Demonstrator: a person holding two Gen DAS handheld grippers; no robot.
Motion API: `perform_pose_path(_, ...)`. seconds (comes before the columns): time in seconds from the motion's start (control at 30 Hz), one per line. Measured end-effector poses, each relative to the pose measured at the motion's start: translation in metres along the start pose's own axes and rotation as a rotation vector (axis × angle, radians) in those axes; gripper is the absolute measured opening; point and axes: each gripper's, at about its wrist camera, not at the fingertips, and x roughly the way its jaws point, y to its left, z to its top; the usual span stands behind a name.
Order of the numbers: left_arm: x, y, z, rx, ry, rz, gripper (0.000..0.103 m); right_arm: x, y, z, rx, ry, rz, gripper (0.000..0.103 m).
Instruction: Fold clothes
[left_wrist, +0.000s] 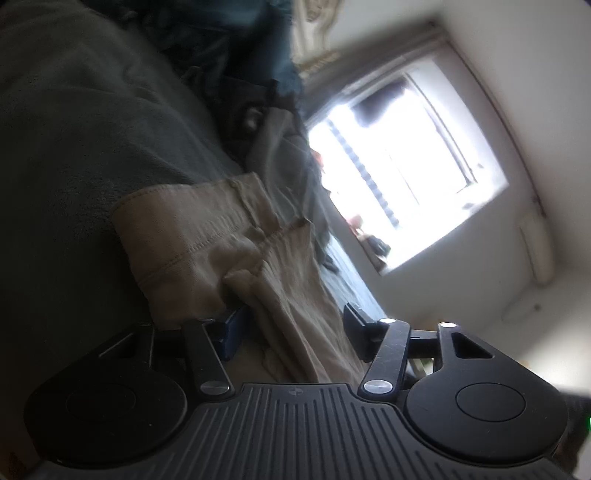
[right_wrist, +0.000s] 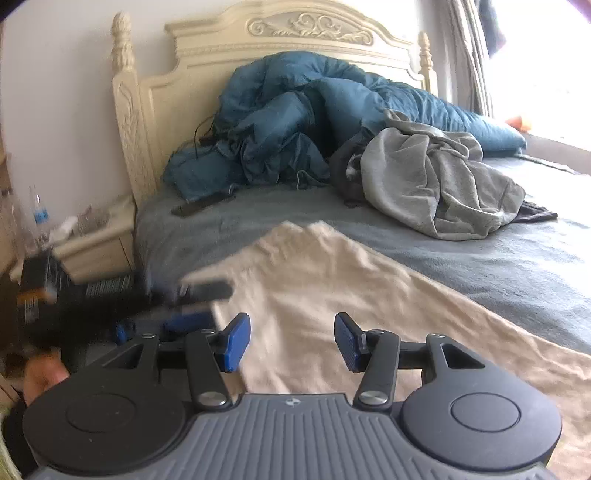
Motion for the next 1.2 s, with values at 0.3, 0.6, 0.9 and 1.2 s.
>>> perform_pose_path(0.3,0.002,-0.017,-0.008,0.022,-0.034,0.124,0.044,0.011,0.033,-0.013,-0.133,-0.008,-0.009,0.053)
perform_pose_path(0.6,0.002,-0.029,-0.002,0.087,-0.103,0.077,0.004,0.045,0.047,-0.019,-0.207,0.014,-0.070,0.048)
perform_pose_path(0.9,-0.013,-0.040,0.027,0.151,-0.201,0.040,0.003,0.054,0.059,0.004,-0.185,-0.059,-0.059,0.045)
perform_pose_path(1.2,-0.017,-0.002,0.018,0.106,-0.159,0.098,0.004,0.083,0.059,-0.005,-0.140,-0.002,-0.021,0.045)
